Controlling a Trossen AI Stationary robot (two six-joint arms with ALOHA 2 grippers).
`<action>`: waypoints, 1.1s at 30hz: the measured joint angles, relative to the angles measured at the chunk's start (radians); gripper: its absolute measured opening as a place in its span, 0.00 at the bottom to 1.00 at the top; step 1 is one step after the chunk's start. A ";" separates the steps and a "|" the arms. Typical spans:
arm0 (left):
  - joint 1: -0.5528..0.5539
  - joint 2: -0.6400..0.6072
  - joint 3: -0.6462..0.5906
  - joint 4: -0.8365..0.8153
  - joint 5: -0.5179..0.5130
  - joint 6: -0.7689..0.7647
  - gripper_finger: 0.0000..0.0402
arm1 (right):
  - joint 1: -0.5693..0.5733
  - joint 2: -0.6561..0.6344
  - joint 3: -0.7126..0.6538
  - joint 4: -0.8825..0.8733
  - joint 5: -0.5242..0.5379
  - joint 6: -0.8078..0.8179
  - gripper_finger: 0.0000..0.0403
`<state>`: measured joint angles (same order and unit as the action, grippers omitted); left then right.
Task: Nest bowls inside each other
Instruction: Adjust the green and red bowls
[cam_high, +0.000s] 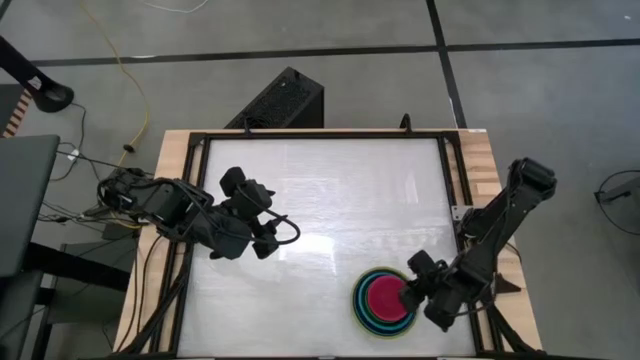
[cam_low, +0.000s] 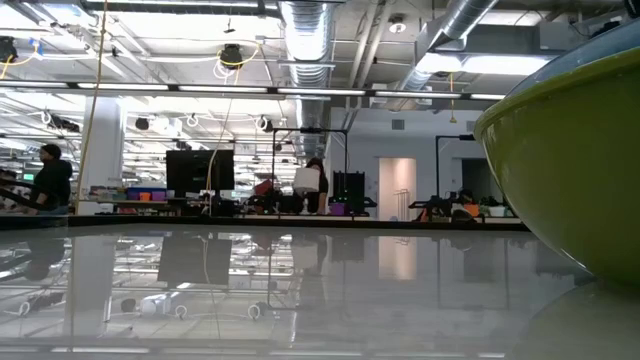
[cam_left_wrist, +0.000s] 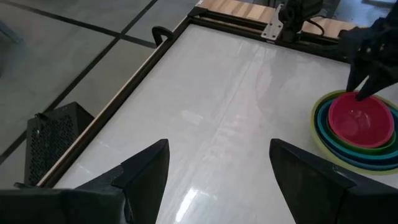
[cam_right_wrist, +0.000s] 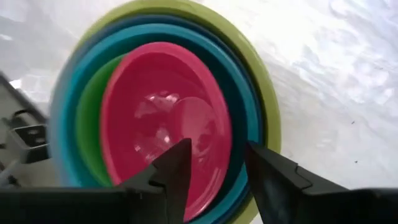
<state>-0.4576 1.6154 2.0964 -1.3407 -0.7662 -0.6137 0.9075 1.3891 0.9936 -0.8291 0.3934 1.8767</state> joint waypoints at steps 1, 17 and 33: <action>0.000 0.000 0.000 0.000 0.000 0.000 0.66 | -0.005 0.008 0.000 0.000 -0.004 -0.001 0.45; 0.000 0.000 0.000 0.004 0.000 -0.001 0.66 | -0.018 0.032 0.000 0.025 -0.077 -0.056 0.10; 0.007 0.000 0.000 0.008 0.000 -0.001 0.66 | -0.074 0.043 0.000 0.128 -0.072 -0.161 0.10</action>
<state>-0.4503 1.6154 2.0964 -1.3331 -0.7662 -0.6147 0.8337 1.4326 0.9935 -0.7015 0.3214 1.7158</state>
